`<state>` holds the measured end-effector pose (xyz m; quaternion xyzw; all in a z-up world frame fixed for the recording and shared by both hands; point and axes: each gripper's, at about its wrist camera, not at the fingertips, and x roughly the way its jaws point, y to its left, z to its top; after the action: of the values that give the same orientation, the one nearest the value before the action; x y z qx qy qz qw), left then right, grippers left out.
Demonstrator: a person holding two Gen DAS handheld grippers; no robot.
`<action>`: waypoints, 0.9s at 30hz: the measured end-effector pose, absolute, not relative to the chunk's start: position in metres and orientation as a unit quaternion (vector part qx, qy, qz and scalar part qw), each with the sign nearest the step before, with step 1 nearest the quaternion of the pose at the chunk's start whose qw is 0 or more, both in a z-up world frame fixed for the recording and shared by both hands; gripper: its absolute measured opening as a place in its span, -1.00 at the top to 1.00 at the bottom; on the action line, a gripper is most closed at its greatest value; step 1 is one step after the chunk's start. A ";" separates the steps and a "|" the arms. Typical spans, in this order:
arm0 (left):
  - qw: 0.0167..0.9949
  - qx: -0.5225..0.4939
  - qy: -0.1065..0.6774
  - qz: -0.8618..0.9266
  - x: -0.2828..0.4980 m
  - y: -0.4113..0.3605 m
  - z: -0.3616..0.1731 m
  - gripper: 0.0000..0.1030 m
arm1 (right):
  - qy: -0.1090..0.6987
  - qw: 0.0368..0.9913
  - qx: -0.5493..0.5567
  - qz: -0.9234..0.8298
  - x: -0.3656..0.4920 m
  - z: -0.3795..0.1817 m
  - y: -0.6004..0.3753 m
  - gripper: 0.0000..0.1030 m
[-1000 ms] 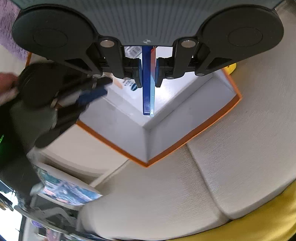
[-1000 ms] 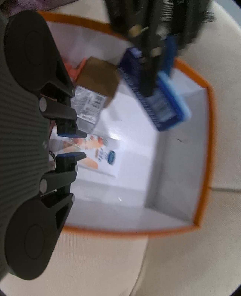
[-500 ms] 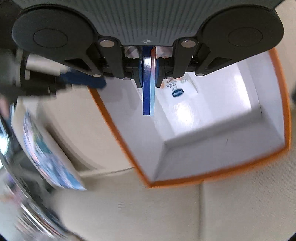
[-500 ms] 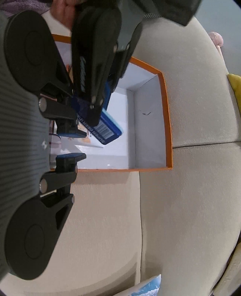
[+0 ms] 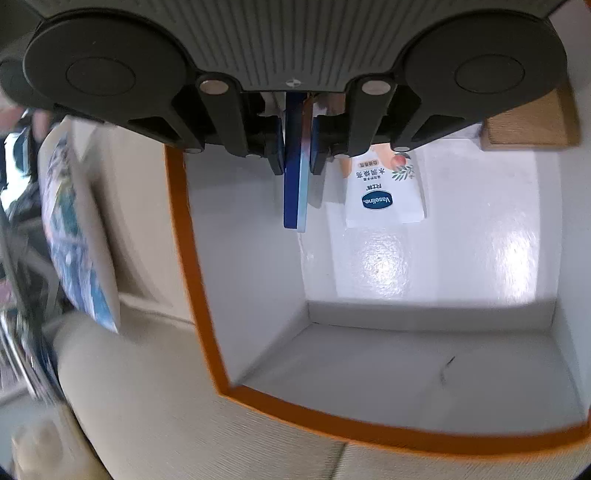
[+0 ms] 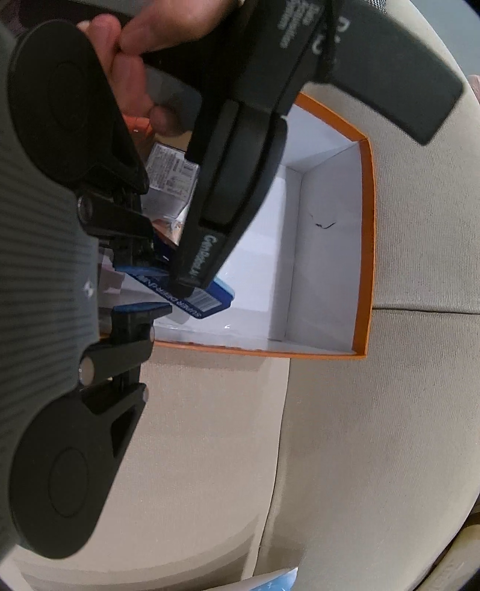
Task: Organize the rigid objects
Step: 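Lower the colourful tin into the shoebox and open the left gripper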
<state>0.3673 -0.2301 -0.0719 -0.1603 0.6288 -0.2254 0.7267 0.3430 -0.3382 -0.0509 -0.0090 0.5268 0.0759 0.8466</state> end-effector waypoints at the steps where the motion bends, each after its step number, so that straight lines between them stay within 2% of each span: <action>1: 0.721 -0.173 0.633 -0.222 0.369 -0.227 -0.075 0.66 | 0.527 0.846 -0.008 0.077 0.342 -0.051 -0.339 0.73; 5: 0.715 -0.161 0.644 -0.222 0.371 -0.226 -0.077 0.54 | 0.530 0.844 -0.012 0.078 0.336 -0.050 -0.337 0.73; 8: 0.725 -0.123 0.640 -0.222 0.368 -0.225 -0.070 0.54 | 0.532 0.843 -0.016 0.078 0.339 -0.051 -0.337 0.73; 12: 0.724 -0.127 0.640 -0.226 0.365 -0.210 -0.060 0.54 | 0.537 0.840 -0.023 0.077 0.341 -0.053 -0.333 0.72; 14: 0.735 -0.119 0.625 -0.234 0.363 -0.202 -0.049 0.54 | 0.539 0.838 -0.024 0.078 0.341 -0.053 -0.329 0.64; 19: 0.769 -0.085 0.583 -0.246 0.354 -0.181 -0.018 0.54 | 0.540 0.837 -0.021 0.083 0.345 -0.057 -0.314 0.63; 21: 0.787 -0.063 0.562 -0.246 0.349 -0.169 -0.007 0.54 | 0.539 0.838 -0.010 0.082 0.350 -0.060 -0.310 0.54; 23: 0.805 -0.041 0.542 -0.239 0.343 -0.158 0.002 0.54 | 0.534 0.842 -0.016 0.069 0.351 -0.063 -0.303 0.33; 27: 0.822 -0.029 0.518 -0.233 0.330 -0.135 0.016 0.54 | 0.520 0.850 -0.073 0.046 0.369 -0.070 -0.285 0.28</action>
<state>0.3303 -0.1352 0.0155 -0.0292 0.5183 -0.2335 0.8222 0.3687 -0.2852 -0.0703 -0.0730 0.5198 0.0457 0.8499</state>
